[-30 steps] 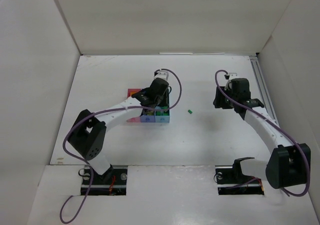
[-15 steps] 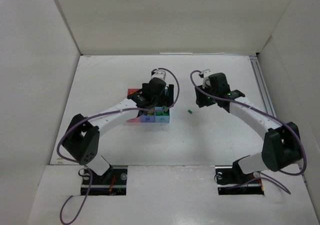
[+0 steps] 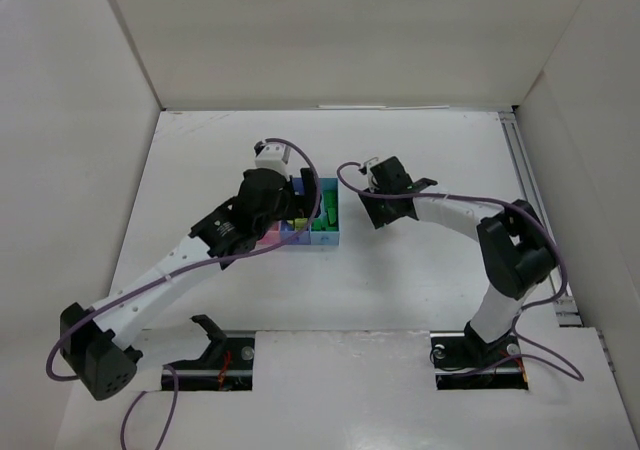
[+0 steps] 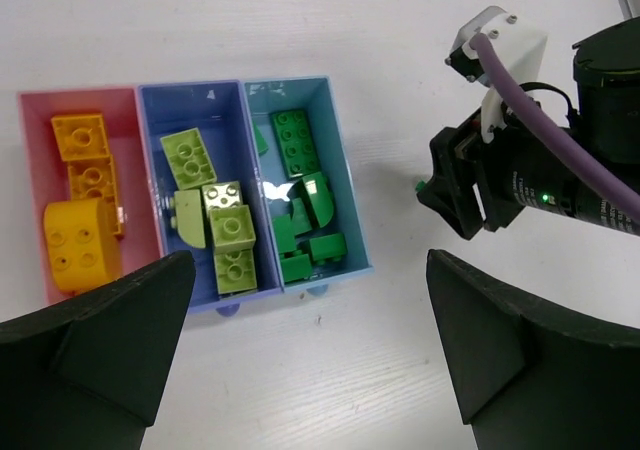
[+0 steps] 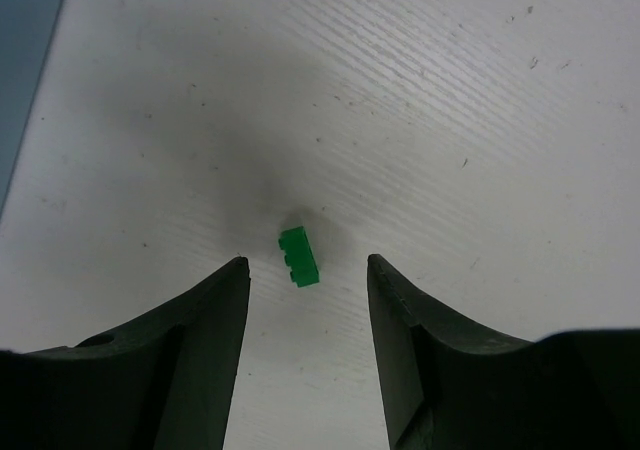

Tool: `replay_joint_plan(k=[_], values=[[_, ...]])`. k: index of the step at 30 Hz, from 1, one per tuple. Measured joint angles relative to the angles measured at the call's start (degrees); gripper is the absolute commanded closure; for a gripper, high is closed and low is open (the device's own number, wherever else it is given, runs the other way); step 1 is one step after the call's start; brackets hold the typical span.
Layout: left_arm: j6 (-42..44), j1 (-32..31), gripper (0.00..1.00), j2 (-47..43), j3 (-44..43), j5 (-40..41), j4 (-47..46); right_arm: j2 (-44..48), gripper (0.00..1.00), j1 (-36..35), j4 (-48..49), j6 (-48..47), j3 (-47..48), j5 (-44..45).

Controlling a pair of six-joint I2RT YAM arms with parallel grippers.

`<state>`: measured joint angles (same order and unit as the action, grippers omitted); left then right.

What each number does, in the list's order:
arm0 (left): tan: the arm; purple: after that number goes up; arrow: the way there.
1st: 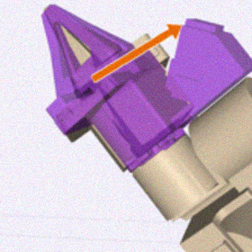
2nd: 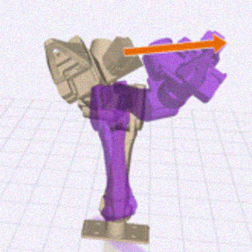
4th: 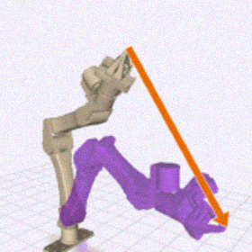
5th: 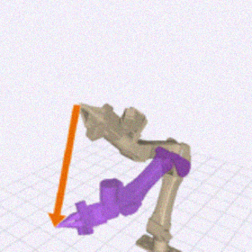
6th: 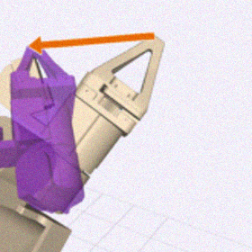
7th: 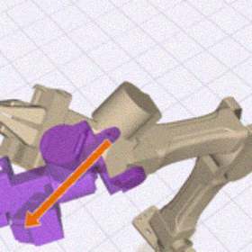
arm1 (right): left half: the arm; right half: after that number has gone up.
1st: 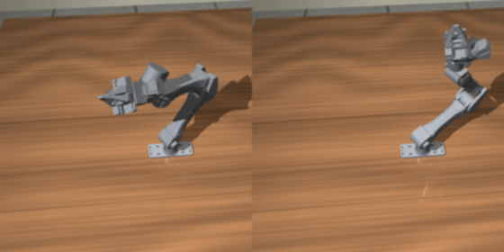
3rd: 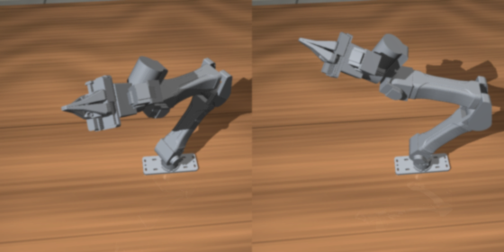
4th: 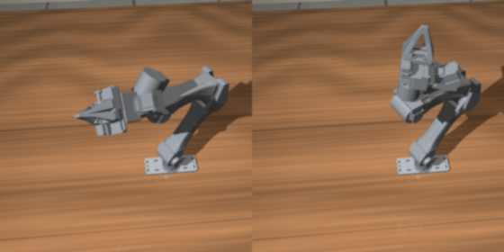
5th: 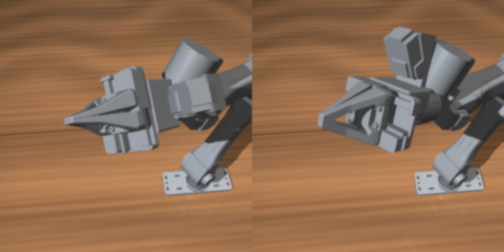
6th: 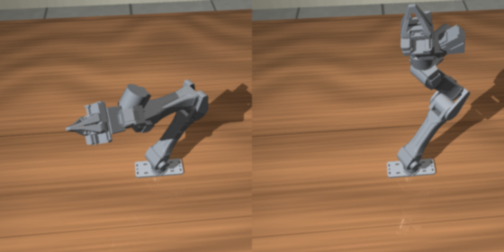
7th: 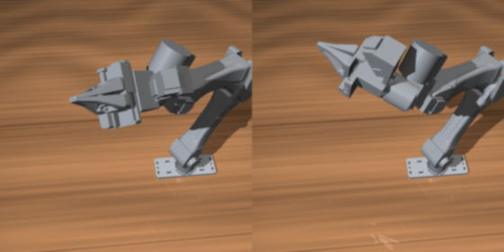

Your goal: Sort the legos into containers by color

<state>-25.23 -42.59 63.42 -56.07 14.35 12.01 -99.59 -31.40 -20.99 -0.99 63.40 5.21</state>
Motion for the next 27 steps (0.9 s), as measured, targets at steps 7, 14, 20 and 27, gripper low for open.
replay_joint_plan(k=[7, 14, 20, 27], values=[[-1.66, 0.31, 0.0, -3.52, 1.75, 2.86, 4.17, -2.99, 0.53, 0.0, 0.42, 2.14, 0.31, 1.9], [-2.78, 0.31, 0.0, -3.58, 2.08, 4.52, 6.62, -3.65, 0.7, 0.0, 1.79, 3.63, 0.37, 1.88], [-2.97, 0.31, 0.0, -3.58, 2.08, 5.11, 6.95, -3.67, 0.82, -0.02, 1.73, 5.07, 0.37, 2.43], [-3.89, 0.31, 0.0, -3.65, 2.12, 5.84, 7.13, -0.55, 0.87, -0.57, -1.25, 5.84, 0.68, 4.15]])
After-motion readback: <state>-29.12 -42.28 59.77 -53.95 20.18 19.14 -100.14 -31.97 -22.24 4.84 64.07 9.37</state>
